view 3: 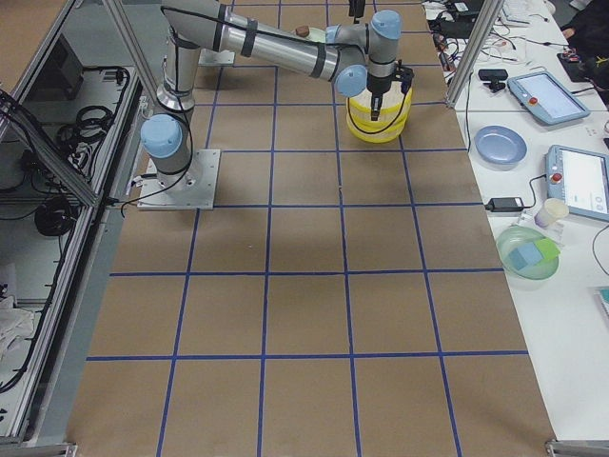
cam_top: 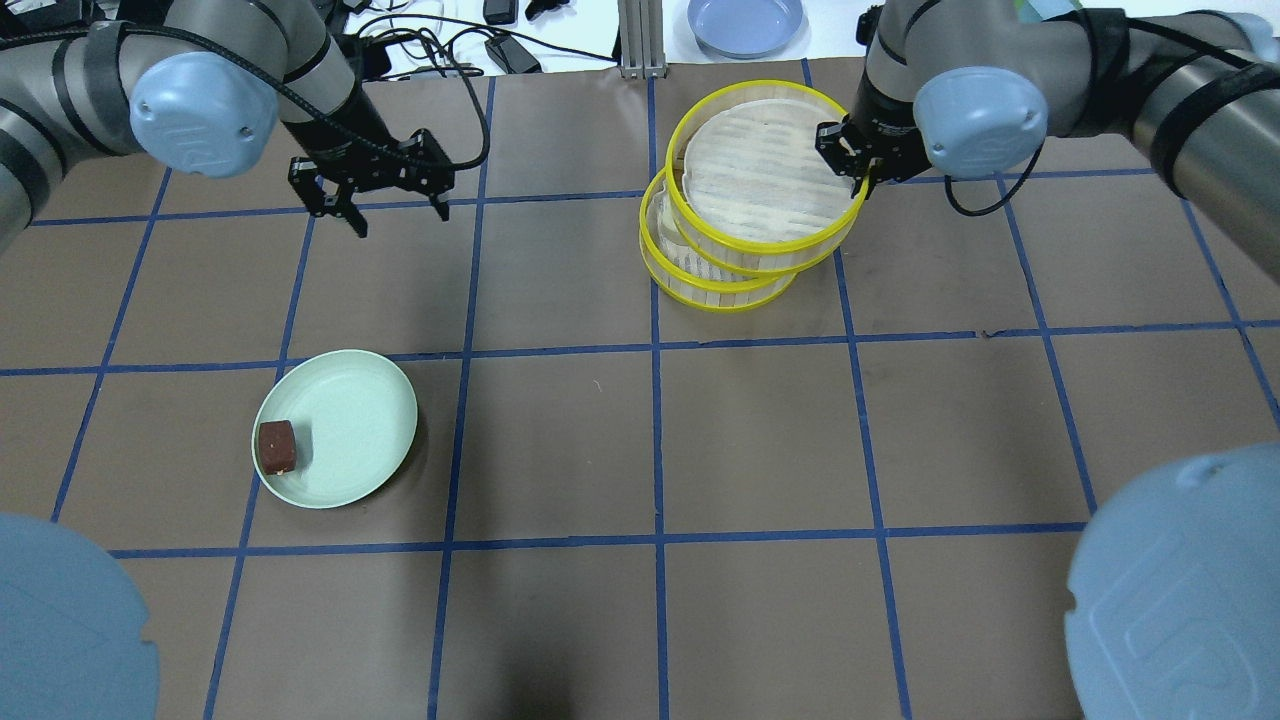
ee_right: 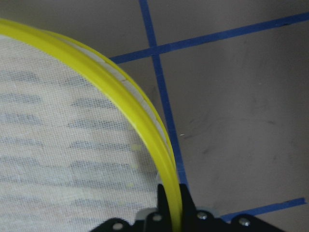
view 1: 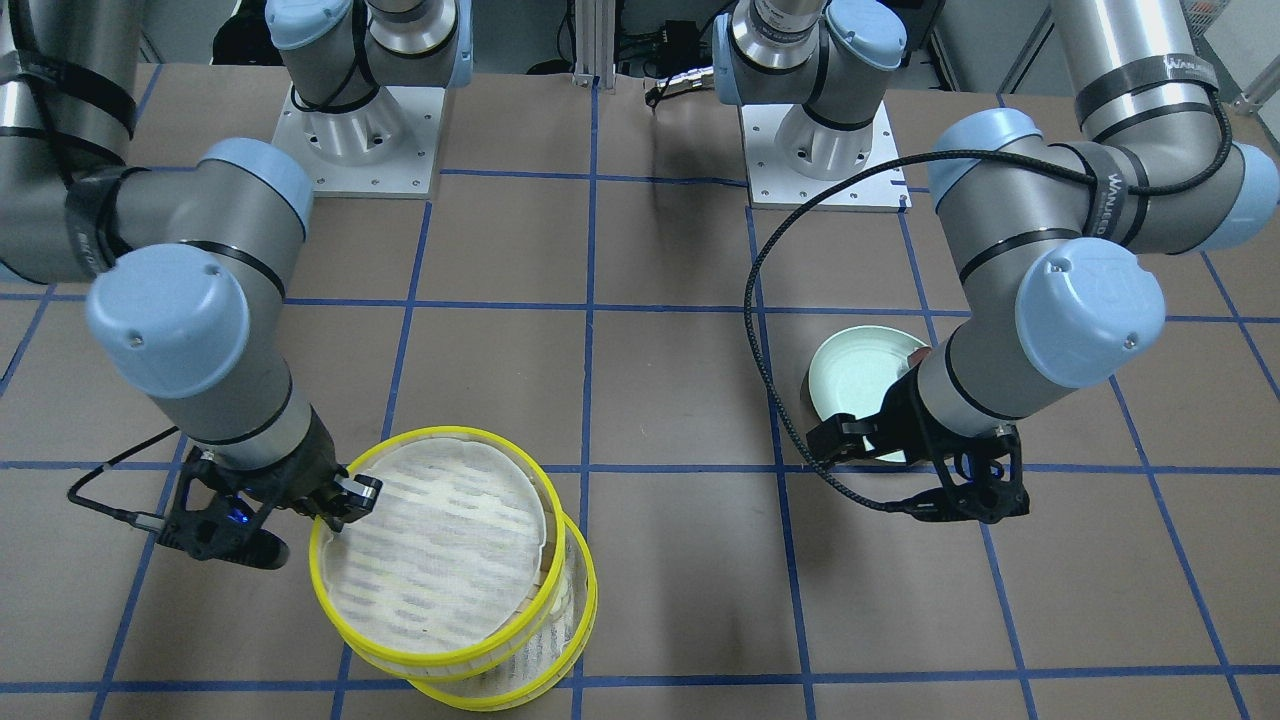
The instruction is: Stack buns with steamer
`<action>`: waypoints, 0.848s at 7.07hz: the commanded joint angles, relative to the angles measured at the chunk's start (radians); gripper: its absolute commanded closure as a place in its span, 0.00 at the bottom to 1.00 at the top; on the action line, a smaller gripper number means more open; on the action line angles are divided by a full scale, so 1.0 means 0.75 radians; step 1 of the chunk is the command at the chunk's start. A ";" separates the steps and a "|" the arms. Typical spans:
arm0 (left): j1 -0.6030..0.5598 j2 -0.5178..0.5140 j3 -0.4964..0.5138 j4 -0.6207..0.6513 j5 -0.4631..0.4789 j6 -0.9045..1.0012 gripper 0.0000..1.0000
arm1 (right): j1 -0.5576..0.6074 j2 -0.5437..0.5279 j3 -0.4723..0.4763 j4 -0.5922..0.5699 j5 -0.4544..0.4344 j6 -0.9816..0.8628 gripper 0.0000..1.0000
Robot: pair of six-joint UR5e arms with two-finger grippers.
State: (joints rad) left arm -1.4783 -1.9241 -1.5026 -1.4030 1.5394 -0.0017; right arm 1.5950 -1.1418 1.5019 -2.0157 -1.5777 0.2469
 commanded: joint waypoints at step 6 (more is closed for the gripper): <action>0.347 -0.058 -0.391 -0.058 0.229 -0.043 0.00 | 0.039 0.087 0.002 -0.061 0.022 0.074 1.00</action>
State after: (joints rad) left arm -1.2243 -1.9514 -1.7741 -1.4405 1.6676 0.0811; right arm 1.6245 -1.0826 1.5010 -2.0554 -1.5627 0.3028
